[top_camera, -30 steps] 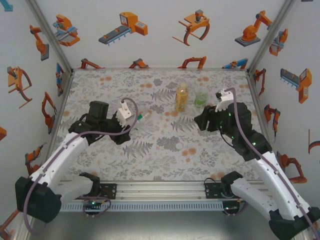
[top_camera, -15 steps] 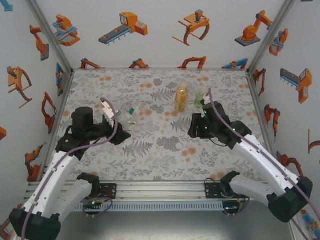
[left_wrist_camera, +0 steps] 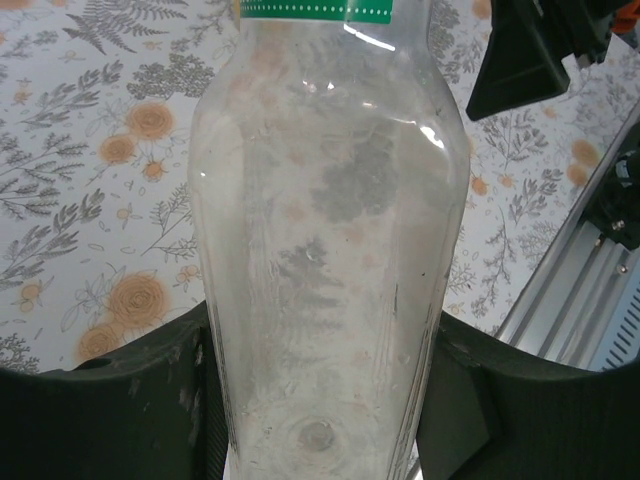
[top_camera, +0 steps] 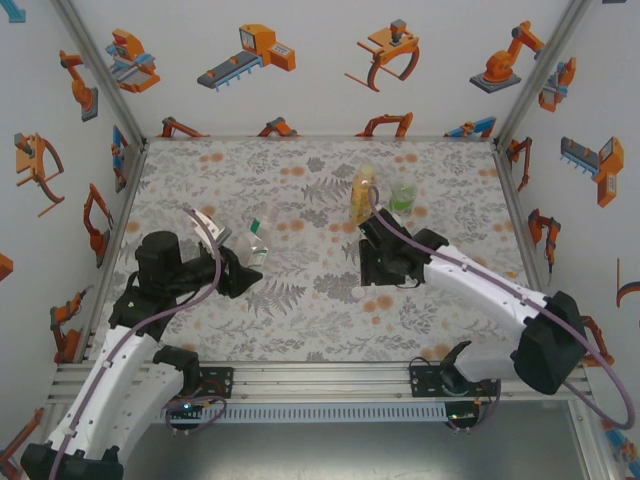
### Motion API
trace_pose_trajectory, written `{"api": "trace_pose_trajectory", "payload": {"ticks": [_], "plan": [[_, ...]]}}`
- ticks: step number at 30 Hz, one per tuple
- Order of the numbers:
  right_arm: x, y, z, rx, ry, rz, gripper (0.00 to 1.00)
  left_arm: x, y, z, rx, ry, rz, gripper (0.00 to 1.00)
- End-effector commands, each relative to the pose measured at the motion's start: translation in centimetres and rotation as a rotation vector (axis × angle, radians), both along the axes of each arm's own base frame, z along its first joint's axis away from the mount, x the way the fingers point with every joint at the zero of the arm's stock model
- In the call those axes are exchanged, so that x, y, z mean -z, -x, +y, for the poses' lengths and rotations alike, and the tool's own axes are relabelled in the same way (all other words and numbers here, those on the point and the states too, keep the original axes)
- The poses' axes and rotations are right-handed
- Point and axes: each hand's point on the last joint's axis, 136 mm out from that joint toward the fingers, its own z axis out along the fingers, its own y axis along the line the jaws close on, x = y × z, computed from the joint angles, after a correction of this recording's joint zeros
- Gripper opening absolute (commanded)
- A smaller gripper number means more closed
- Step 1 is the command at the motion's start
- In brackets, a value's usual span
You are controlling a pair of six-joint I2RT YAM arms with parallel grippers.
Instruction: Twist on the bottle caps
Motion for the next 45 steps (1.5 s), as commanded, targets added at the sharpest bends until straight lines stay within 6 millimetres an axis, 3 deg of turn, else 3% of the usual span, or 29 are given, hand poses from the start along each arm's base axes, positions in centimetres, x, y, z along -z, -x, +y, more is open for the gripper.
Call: {"api": "trace_pose_trajectory", "payload": {"ticks": [1,19,45], "plan": [[-0.5,-1.1,0.9,0.036,-0.024,-0.024,0.51,-0.7,-0.6,0.6,-0.045,-0.002,-0.056,0.00],[4.8,-2.7,3.2,0.058,-0.008,0.053,0.49,-0.8,-0.7,0.8,-0.039,-0.052,-0.114,0.00],[7.8,-2.4,3.1,0.059,0.043,0.116,0.50,-0.3,-0.8,0.4,-0.014,-0.059,-0.095,0.00]]}}
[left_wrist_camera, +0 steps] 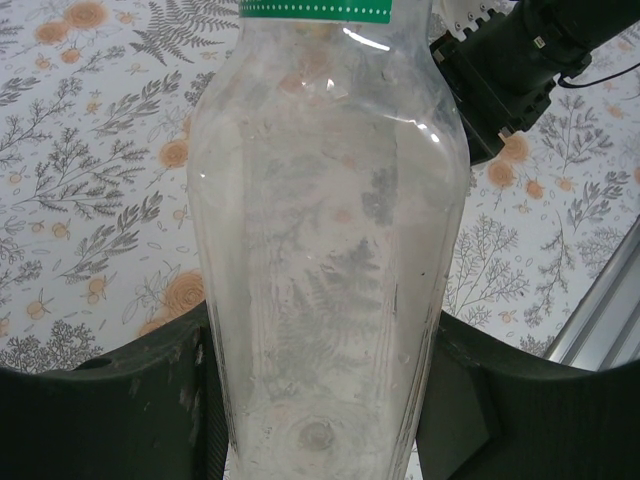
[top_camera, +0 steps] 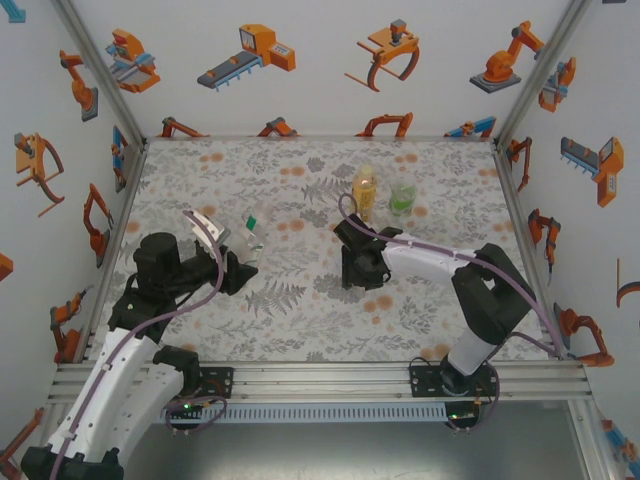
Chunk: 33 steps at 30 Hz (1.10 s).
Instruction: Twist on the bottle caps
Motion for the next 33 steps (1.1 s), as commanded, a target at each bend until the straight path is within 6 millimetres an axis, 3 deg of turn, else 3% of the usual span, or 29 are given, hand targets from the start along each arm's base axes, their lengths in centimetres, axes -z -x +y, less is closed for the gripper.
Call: {"api": "trace_pose_trajectory", "payload": {"ticks": [1,9,21,27,33], "plan": [[-0.2,-0.1,0.5,0.004,-0.005,0.003,0.50,-0.5,0.2,-0.4,0.032,0.005,-0.031,0.00],[0.8,0.3,0.6,0.022,-0.019,0.034,0.49,-0.3,0.2,-0.4,0.036,0.003,-0.023,0.00],[1.4,0.9,0.2,0.051,-0.015,0.053,0.38,-0.2,0.2,-0.5,0.043,0.004,-0.018,0.01],[0.9,0.8,0.6,0.056,-0.043,0.049,0.29,-0.2,0.2,-0.5,0.043,0.004,-0.016,0.04],[-0.3,0.3,2.4,0.064,-0.149,0.033,0.24,-0.1,0.1,-0.5,0.041,0.002,-0.010,0.05]]}}
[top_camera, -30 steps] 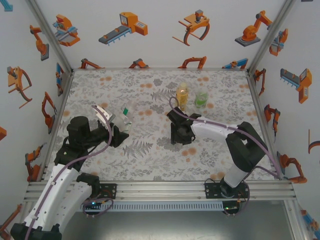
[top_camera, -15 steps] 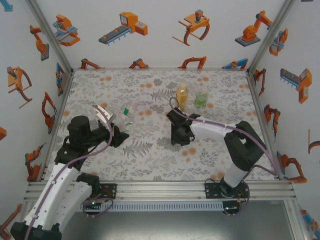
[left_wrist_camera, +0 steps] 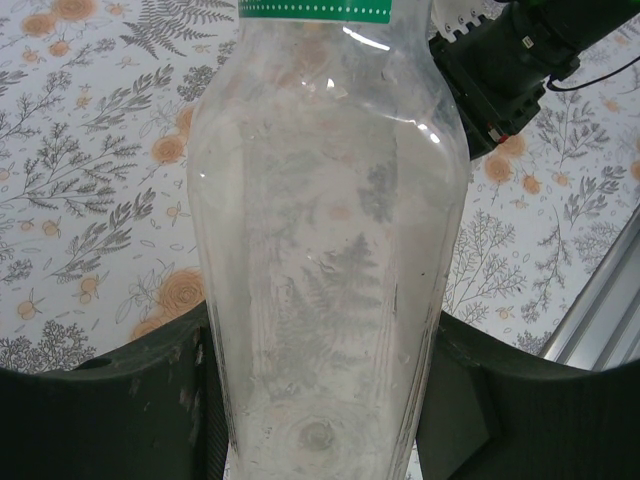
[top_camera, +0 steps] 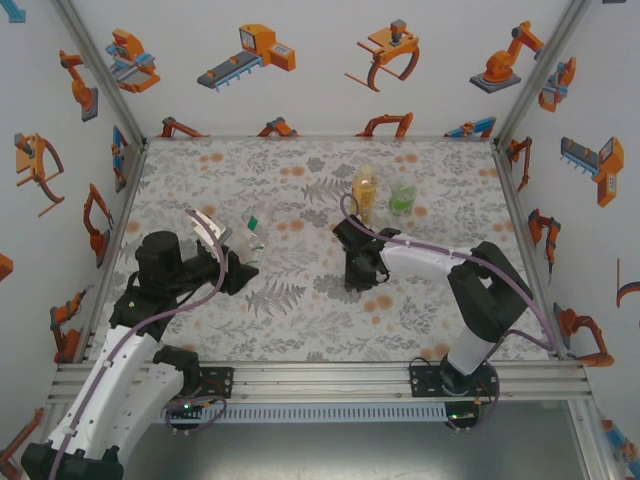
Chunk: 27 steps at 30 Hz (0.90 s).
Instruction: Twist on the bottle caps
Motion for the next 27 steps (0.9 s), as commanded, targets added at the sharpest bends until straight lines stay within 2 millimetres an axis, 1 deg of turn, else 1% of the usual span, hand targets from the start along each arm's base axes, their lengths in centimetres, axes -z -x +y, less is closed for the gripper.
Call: {"api": "trace_pose_trajectory", "payload": {"ticks": [1,6,8,12,15,17,20,22,24,27], "plan": [[-1.1,-0.1,1.5,0.015,-0.095,-0.015,0.23,-0.5,0.2,-0.4,0.031,0.007,-0.027,0.05],[-2.5,-0.7,3.5,0.018,-0.242,-0.039,0.22,-0.4,0.2,-0.4,0.035,0.006,-0.021,0.05],[-2.8,-1.0,4.2,0.032,-0.337,-0.047,0.21,-0.4,0.2,-0.5,0.036,0.007,-0.020,0.05],[-2.8,-1.4,4.5,0.096,-0.499,-0.058,0.21,-0.4,0.2,-0.5,0.037,0.008,-0.019,0.05],[-1.9,-1.4,3.6,0.156,-0.574,-0.039,0.21,-0.4,0.3,-0.5,0.037,0.008,-0.019,0.05],[-1.1,-1.0,2.4,0.192,-0.563,-0.024,0.22,-0.3,0.2,-0.5,0.035,0.006,-0.018,0.05],[-0.3,-0.2,0.1,0.222,-0.466,-0.016,0.28,-0.3,0.2,-0.5,0.037,0.006,-0.017,0.05],[-0.1,0.4,-1.5,0.237,-0.383,-0.019,0.31,-0.3,0.2,-0.5,0.037,0.006,-0.019,0.06],[0.0,0.9,-2.8,0.244,-0.319,-0.018,0.33,-0.3,0.2,-0.5,0.036,0.005,-0.017,0.07],[0.1,1.2,-3.7,0.239,-0.250,-0.008,0.37,-0.3,0.2,-0.5,0.036,0.003,-0.017,0.07]]}}
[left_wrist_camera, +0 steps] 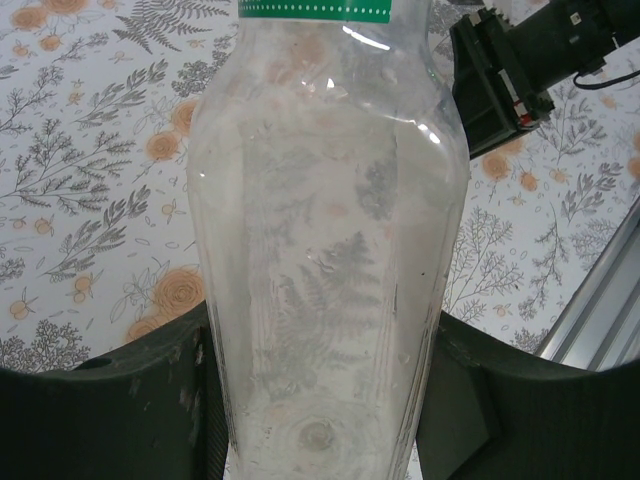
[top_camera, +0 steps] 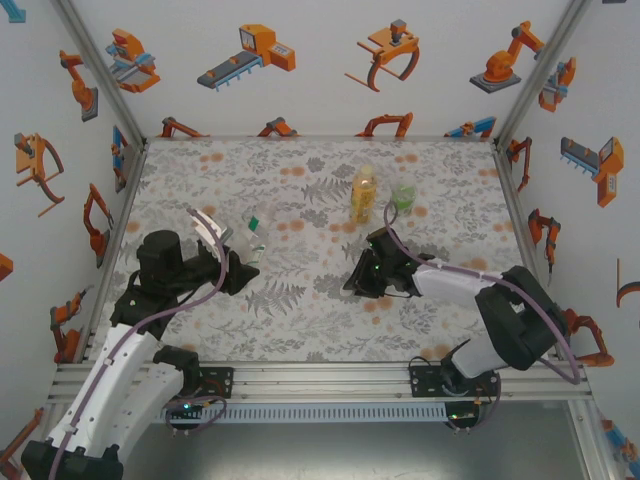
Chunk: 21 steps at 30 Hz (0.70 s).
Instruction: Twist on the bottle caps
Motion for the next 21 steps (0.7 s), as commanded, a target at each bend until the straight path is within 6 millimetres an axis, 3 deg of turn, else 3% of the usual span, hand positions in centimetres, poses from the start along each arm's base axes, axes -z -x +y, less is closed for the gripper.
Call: {"api": "trace_pose_trajectory", "payload": {"ticks": [1,13,21], "plan": [[0.5,0.4,-2.3,0.008,0.134,0.029,0.38,-0.4,0.2,-0.3,0.029,0.004,-0.027,0.08],[0.3,-2.5,-0.5,-0.091,0.291,0.045,0.48,-0.5,0.2,-0.3,0.029,0.001,-0.028,0.08],[0.6,-1.7,1.3,-0.252,0.502,0.076,0.50,-0.4,0.2,-0.3,0.030,0.000,-0.027,0.08]]}}
